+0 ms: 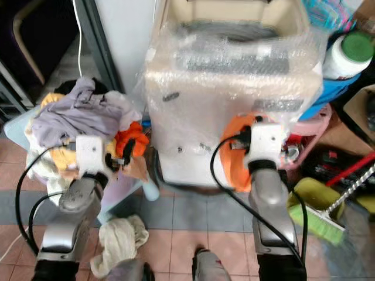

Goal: Clothes washing

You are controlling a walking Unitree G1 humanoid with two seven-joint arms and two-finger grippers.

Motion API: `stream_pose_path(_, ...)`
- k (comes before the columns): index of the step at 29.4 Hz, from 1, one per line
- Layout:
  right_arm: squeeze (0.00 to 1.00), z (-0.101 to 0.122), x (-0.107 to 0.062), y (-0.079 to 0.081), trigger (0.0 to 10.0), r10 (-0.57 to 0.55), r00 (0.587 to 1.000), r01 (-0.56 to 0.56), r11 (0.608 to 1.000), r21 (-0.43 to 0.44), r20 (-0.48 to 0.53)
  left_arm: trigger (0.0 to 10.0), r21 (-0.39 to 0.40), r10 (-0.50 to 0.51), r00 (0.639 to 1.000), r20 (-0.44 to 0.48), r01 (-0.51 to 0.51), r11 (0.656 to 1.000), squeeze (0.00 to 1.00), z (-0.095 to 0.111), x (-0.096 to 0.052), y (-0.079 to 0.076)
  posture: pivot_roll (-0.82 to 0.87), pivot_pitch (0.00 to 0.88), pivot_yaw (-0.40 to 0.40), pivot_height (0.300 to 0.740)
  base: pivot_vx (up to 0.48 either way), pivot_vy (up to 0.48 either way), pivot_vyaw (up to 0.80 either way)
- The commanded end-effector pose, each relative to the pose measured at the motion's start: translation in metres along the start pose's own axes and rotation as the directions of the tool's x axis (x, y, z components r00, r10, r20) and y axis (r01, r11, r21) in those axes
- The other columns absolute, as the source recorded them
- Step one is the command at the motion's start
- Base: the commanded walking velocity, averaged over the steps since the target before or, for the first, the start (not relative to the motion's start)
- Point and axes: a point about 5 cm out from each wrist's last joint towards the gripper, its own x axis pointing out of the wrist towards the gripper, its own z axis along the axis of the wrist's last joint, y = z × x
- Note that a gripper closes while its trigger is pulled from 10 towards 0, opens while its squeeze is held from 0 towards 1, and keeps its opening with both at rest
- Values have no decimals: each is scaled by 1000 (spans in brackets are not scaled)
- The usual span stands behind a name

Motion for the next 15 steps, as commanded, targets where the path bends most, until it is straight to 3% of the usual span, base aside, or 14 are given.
stream_pose_path(1, 0, 5, 2, -4, 10000, -17, 999, 17, 1000, -8, 29, 10000, -4, 1, 1000, 1, -1, 1000, 0, 1, 0, -1, -18, 103, 36, 740, 0, 0, -800)
stream_pose_path(12, 0, 11, 6, -6, 10000, -18, 998, 19, 999, -27, 62, 10000, -24, -17, 1000, 17, 17, 1000, 0, 0, 0, 0, -28, 94, 36, 740, 0, 0, -800)
stream_pose_path(15, 0, 12, 8, -7, 10000, -10, 998, 12, 999, -33, 70, 10000, -35, -19, 1000, 25, 19, 999, 0, 0, 1, 1, -33, 90, 34, 740, 0, 0, -206)
